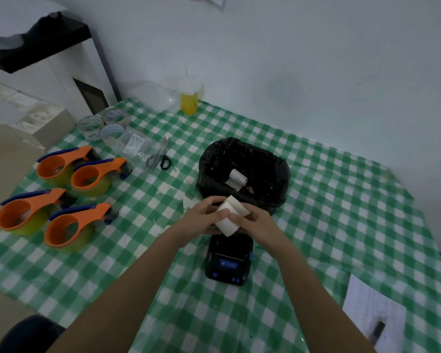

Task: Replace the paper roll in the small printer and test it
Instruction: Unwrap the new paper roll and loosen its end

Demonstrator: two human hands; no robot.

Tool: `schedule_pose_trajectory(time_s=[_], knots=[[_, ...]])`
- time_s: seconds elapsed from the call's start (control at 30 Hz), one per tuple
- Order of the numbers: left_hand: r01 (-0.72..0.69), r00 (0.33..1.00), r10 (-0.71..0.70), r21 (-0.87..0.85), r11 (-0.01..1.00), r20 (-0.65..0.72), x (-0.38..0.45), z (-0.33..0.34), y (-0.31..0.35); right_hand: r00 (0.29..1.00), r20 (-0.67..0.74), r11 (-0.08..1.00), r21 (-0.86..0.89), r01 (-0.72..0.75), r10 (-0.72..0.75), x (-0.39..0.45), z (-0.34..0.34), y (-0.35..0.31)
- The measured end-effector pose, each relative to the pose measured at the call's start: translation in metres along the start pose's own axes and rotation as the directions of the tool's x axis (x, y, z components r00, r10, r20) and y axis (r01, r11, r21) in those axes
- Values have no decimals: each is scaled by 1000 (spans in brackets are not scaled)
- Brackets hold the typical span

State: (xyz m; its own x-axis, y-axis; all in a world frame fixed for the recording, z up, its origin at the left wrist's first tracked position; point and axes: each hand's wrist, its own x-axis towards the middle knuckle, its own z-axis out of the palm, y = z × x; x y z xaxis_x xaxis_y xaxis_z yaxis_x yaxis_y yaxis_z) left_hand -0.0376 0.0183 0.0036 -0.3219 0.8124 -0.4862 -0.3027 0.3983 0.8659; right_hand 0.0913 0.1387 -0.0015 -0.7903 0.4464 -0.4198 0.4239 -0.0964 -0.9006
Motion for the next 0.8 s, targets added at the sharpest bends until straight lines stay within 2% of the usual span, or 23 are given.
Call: schedule_pose_trajectory(time_s=[0.17, 0.27, 0.33, 0.37, 0.4, 0.43, 0.47, 0.5, 0.53, 0.57, 0.6, 0.67, 0.73, 0.8], knots=[[19, 997, -16, 40, 999, -74, 4, 9, -7, 996, -60, 958, 283, -42, 62, -11, 7, 20], [11, 992, -3, 62, 998, -125, 7, 14, -9, 993, -67, 898, 437, -56, 94, -17, 12, 25], [16, 990, -2, 99, 995, -139, 8, 15, -12, 992, -65, 871, 487, -61, 105, -19, 13, 24], [16, 989, 3, 126, 992, -145, 9, 15, -13, 990, -108, 890, 455, -36, 95, -20, 13, 23], [12, 988, 12, 157, 988, -152, 9, 14, -14, 977, -205, 933, 359, 14, 64, -20, 14, 23], [4, 986, 28, 191, 982, -163, 9, 13, -14, 934, -358, 977, 196, 83, -8, -22, 13, 23], [-6, 983, 46, 218, 976, -177, 8, 13, -13, 847, -513, 987, -7, 158, -139, -24, 11, 22], [-19, 979, 65, 229, 973, -193, 8, 13, -13, 749, -587, 952, -190, 242, -308, -27, 10, 21], [-35, 974, 84, 227, 973, -208, 8, 14, -11, 682, -572, 890, -323, 322, -455, -30, 9, 19], [-51, 970, 100, 220, 974, -219, 8, 14, -10, 666, -501, 829, -413, 377, -553, -33, 9, 17], [-62, 969, 110, 212, 975, -223, 8, 14, -8, 694, -408, 789, -463, 403, -593, -34, 10, 16], [-70, 970, 116, 211, 975, -214, 8, 15, -8, 799, -268, 790, -492, 366, -538, -34, 13, 18], [-70, 974, 114, 219, 973, -197, 6, 16, -8, 864, -226, 821, -485, 301, -450, -31, 15, 21], [-74, 977, 118, 234, 969, -180, 5, 16, -7, 893, -237, 855, -458, 244, -382, -30, 18, 20]])
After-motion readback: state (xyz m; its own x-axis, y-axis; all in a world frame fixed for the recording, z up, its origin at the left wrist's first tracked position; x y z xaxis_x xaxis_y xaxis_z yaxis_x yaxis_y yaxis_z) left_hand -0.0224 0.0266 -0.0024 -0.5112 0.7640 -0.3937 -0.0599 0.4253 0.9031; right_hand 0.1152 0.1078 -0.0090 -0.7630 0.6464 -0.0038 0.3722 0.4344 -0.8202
